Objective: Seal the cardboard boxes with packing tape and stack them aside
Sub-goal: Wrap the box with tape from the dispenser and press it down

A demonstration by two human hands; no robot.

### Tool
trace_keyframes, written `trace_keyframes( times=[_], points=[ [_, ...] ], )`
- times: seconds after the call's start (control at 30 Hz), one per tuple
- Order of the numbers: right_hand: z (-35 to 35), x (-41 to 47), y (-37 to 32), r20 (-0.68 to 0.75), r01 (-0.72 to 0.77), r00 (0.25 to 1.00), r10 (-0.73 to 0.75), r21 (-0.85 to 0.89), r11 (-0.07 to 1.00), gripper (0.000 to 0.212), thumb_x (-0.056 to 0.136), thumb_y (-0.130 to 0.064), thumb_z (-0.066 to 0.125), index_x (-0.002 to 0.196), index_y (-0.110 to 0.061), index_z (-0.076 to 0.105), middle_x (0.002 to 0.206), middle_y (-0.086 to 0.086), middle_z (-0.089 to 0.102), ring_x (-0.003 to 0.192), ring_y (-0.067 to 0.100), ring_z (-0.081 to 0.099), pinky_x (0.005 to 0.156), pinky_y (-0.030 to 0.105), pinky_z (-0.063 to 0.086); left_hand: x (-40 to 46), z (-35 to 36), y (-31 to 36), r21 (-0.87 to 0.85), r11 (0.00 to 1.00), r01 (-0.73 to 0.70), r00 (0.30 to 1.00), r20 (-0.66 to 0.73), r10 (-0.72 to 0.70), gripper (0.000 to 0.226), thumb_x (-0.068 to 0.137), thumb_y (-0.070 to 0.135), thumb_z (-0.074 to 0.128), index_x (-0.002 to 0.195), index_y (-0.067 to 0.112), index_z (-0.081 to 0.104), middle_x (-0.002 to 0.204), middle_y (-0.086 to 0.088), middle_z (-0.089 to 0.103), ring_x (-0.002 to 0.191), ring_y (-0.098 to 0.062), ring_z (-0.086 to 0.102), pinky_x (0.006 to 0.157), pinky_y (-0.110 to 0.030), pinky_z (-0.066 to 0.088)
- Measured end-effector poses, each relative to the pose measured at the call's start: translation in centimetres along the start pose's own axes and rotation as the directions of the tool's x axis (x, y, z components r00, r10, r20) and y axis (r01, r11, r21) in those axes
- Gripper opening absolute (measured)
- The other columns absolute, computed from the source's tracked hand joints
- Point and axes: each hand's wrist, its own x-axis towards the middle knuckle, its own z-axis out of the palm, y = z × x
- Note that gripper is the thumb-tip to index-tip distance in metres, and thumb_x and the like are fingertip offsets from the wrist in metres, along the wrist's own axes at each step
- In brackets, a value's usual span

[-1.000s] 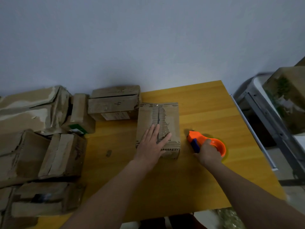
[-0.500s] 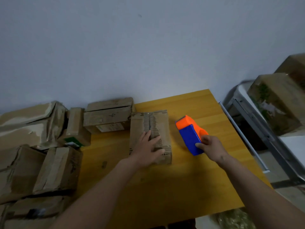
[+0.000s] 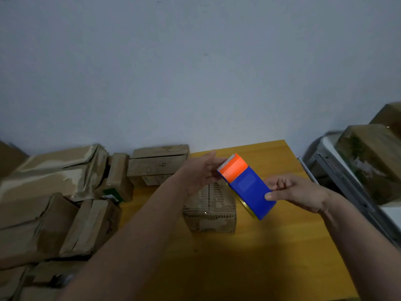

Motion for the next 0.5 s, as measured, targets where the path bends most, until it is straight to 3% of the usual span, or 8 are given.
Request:
trace_keyframes(
  times=[0.13, 0.27, 0.4, 0.5],
  points=[
    [0.6, 0.5, -0.3, 0.080, -0.059, 0.995, 0.056, 0.041, 0.997, 0.035, 0.079, -0.012, 0.067, 0.109, 0.005, 0.060, 0.106, 0.014, 0.069, 0.097, 0.024, 0.065, 0.084, 0.031, 0.052, -0.5, 0.0, -0.6, -0.078, 0.997, -0.002, 0.999, -0.048, -0.002, 0.021, 0.098, 0.023, 0.053, 0.089, 0.012, 0.068, 0.079, 0.000, 0.073, 0.076, -0.011, 0.067, 0.073, -0.027, 0.055],
    [1.7, 1.9, 0.0, 0.147, -0.154, 0.978, 0.145, 0.048, 0.987, 0.065, 0.066, -0.020, 0.070, 0.116, 0.015, 0.047, 0.104, 0.015, 0.066, 0.092, 0.022, 0.064, 0.076, 0.029, 0.052, -0.9, 0.0, -0.9, -0.060, 0.998, 0.012, 0.997, -0.081, -0.017, 0.009, 0.091, 0.014, 0.063, 0.088, 0.009, 0.070, 0.071, 0.000, 0.070, 0.061, -0.007, 0.067, 0.056, -0.022, 0.056],
    [3.8, 2.7, -0.2, 0.248, -0.192, 0.959, 0.140, 0.201, 0.961, 0.055, 0.066, -0.014, 0.066, 0.116, 0.004, 0.054, 0.101, 0.011, 0.068, 0.086, 0.018, 0.068, 0.068, 0.025, 0.055, -1.2, -0.1, -1.2, -0.089, 0.995, -0.033, 0.991, -0.132, 0.021, 0.028, 0.091, 0.006, 0.061, 0.067, 0.009, 0.074, 0.062, 0.000, 0.068, 0.053, -0.007, 0.064, 0.051, -0.022, 0.055],
    [5.2, 3.2, 0.7, 0.230, -0.199, 0.963, 0.142, 0.251, 0.947, 0.057, 0.061, -0.020, 0.071, 0.113, -0.001, 0.057, 0.098, 0.011, 0.068, 0.083, 0.021, 0.067, 0.067, 0.028, 0.055, -1.1, -0.7, -1.4, -0.089, 0.996, 0.005, 0.980, -0.200, -0.023, 0.016, 0.091, 0.008, 0.062, 0.079, 0.009, 0.071, 0.069, -0.003, 0.067, 0.057, -0.010, 0.064, 0.054, -0.024, 0.056]
  ],
)
